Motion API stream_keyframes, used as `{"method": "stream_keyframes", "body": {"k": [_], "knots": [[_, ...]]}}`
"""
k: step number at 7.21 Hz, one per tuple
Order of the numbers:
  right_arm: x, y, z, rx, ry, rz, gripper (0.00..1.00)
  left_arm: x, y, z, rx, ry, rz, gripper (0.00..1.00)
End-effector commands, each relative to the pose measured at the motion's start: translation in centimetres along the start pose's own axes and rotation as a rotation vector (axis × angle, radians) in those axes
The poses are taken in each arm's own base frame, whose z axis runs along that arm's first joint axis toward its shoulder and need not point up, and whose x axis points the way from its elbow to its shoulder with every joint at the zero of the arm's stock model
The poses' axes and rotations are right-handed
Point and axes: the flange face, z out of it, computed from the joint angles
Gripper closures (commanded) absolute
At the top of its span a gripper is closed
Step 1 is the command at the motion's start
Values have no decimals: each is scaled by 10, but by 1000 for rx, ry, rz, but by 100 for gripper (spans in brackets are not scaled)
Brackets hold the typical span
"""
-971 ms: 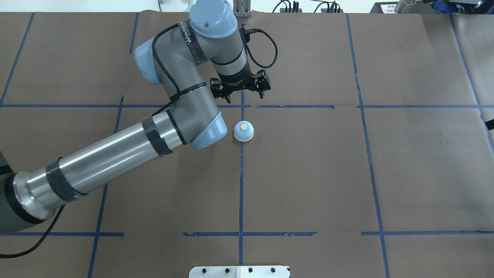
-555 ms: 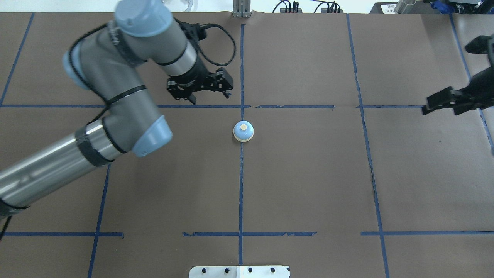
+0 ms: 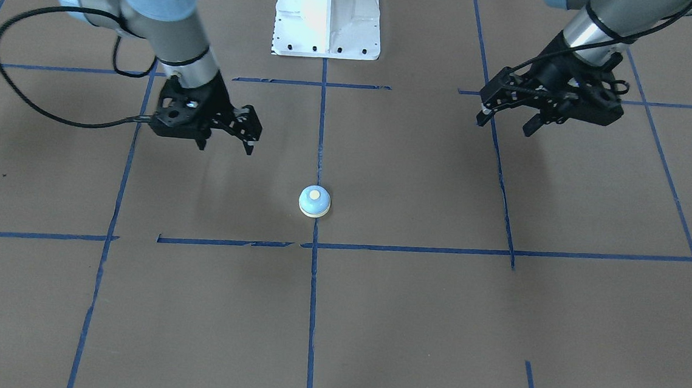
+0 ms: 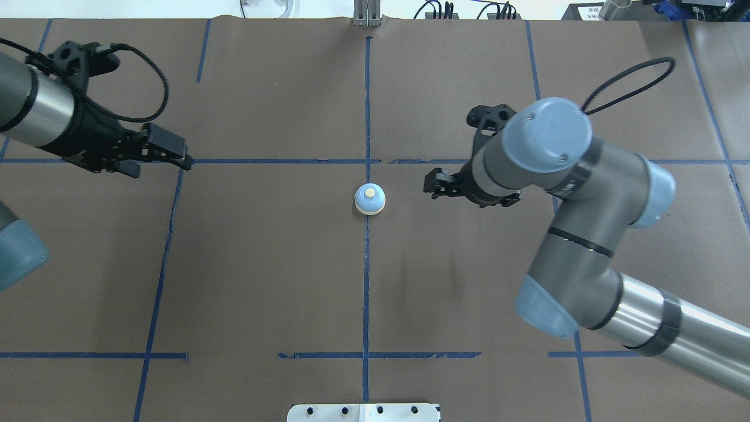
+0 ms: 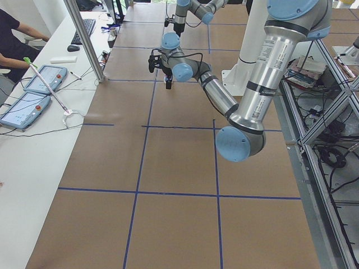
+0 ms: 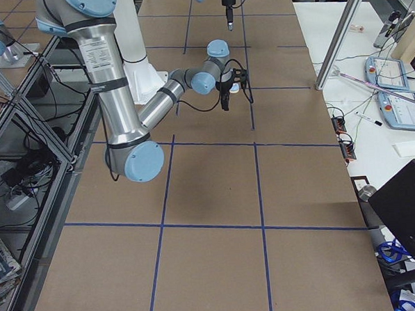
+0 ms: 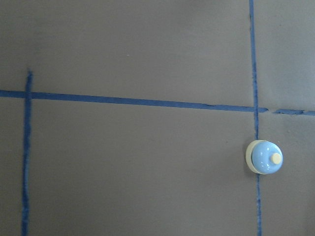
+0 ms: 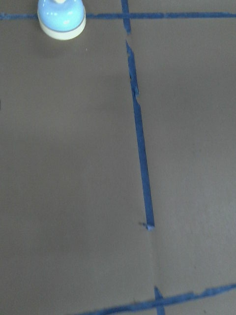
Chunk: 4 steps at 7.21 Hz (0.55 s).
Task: Place and press bell with both arms
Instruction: 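Withdraw the left gripper while moving the right gripper above the bell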
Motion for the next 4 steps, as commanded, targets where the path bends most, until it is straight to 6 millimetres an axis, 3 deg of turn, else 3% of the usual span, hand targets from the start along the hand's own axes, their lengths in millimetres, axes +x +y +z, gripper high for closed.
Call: {"method": "stream_keyframes", "body": {"k": [1,2,4], "knots": [[-86,0,21,-8,1,79,94,-90,12,-34,35,-93,68,0],[-95,-4,23,-10,4,84,100,-99,13,-35,32,-107,82,0],[-137,-17,34,-13,25,94,100,-139,17,-44,44,-163,90,0]]}}
